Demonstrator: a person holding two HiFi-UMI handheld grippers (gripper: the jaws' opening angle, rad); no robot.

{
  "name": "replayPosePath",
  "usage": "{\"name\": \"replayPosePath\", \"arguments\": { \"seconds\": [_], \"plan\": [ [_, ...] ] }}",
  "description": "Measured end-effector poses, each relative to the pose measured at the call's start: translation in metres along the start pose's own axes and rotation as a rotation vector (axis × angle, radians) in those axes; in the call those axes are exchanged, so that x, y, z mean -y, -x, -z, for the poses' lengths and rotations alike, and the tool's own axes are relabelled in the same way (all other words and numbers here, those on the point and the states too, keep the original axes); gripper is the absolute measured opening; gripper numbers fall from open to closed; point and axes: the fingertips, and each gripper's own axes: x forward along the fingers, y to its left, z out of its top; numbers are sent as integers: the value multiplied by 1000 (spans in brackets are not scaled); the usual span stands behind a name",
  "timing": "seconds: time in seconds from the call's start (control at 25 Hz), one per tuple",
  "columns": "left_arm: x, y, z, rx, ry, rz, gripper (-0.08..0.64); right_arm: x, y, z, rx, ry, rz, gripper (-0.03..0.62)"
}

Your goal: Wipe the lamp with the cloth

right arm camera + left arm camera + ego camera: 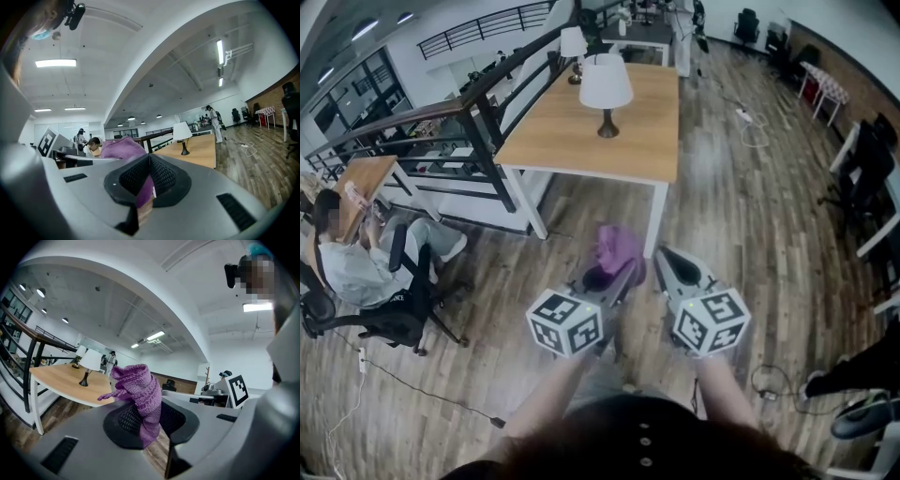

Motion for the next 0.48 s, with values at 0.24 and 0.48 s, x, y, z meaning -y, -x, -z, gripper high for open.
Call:
{"name": "replayPosePath", "arguments": {
  "seconds": [0.24,0.48],
  "plan": [
    [-59,-48,-30,11,-6,14,80,38,-70,-20,11,10,8,12],
    [-122,-95,-59,-2,-21,41,80,73,-146,-50,40,-1,26,12]
  ]
}}
